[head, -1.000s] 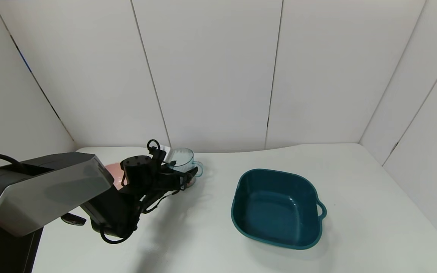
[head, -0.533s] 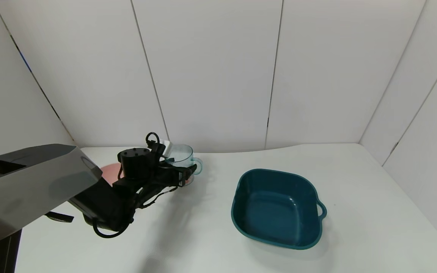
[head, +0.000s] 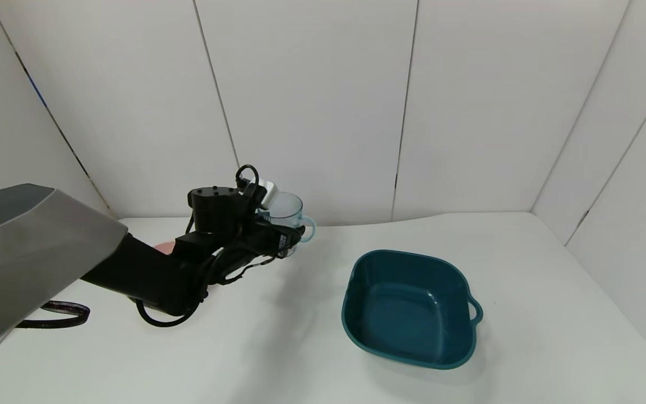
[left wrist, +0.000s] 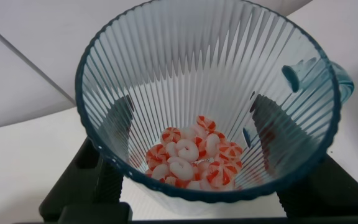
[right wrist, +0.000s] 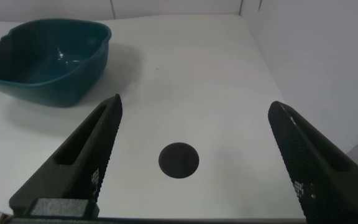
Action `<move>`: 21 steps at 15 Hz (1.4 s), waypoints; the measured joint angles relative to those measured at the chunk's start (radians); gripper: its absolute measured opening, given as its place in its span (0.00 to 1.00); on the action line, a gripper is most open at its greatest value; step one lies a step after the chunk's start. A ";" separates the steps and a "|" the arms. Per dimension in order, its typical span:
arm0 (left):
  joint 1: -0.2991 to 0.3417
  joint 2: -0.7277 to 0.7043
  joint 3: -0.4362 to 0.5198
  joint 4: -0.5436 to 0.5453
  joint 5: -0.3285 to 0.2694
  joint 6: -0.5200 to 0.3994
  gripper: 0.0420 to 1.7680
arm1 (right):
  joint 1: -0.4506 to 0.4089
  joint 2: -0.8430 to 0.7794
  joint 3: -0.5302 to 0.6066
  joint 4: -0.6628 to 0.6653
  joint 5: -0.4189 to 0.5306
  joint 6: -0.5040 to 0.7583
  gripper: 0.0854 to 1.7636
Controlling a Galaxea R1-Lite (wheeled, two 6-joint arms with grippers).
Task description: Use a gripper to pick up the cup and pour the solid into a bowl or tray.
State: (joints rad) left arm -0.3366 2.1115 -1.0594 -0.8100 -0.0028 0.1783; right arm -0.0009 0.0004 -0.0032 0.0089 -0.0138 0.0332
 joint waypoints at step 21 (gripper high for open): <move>-0.323 -0.009 -0.358 0.511 0.354 0.342 0.74 | 0.000 0.000 0.000 0.000 0.000 0.000 0.97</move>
State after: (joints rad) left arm -0.6600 2.1028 -1.4172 -0.2987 0.3517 0.5204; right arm -0.0013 0.0004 -0.0028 0.0091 -0.0134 0.0332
